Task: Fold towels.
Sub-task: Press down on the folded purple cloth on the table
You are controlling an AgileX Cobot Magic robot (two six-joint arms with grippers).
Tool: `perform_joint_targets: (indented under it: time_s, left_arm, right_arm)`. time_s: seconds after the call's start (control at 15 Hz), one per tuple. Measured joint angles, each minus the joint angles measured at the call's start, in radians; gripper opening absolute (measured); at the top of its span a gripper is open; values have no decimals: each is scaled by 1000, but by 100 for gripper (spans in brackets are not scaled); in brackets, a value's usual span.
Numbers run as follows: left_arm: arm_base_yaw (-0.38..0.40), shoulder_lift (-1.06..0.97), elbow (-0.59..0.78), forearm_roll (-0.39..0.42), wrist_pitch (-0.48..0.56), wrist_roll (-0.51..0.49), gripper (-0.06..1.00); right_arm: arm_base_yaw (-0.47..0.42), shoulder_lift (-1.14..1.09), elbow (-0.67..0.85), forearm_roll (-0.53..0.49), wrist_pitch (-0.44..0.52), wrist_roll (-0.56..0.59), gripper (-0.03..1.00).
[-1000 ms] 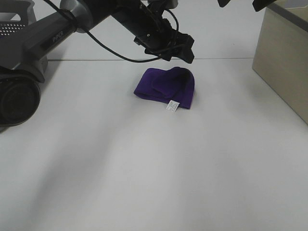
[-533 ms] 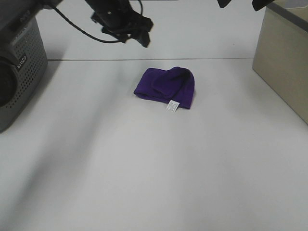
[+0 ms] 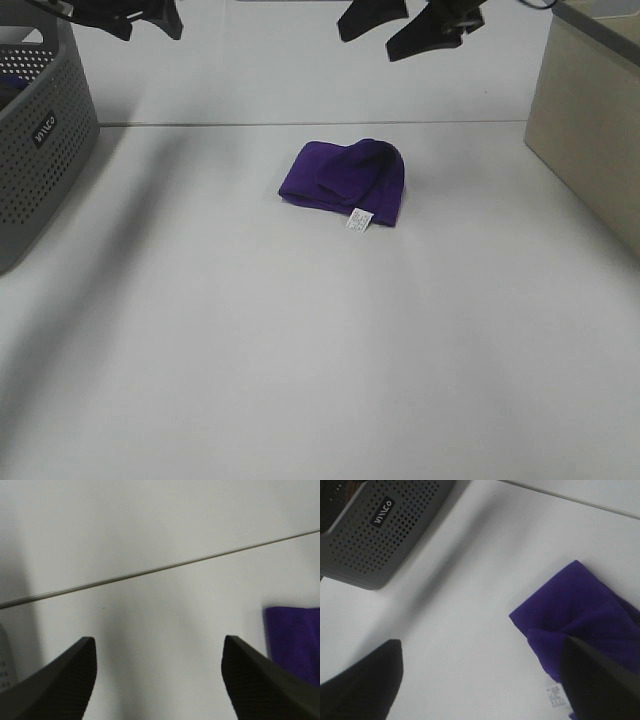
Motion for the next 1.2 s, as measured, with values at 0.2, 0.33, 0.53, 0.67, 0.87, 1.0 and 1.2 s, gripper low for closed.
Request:
perform_joint_targets:
  time_s: [0.2,0.33,0.53,0.67,0.87,1.0,1.2]
  left_arm:
    - [27,0,0,1,0,-1,65]
    - [26,0,0,-3,0,-1,65]
    - [25,0,0,-29,0,0,65]
    - [25,0,0,-57,0,2,65]
    - [25,0,0,-75,0,13,65]
    - [25,0,0,-75,0,15,65]
    - [25,0,0,-71,0,15,65]
  right_arm:
    - [25,151,-92,30,-12,-24,82]
    - [55,270,-227,29,-12,-26,81]
    - [128,424,-452,-117,22,35,81]
    - [131,472,-465,-263,48,60,81]
    - [131,497,-466,-434,97,62,80]
    - [131,494,-468,-513,136,63,80]
    - [131,471,-468,-645,184,85,77]
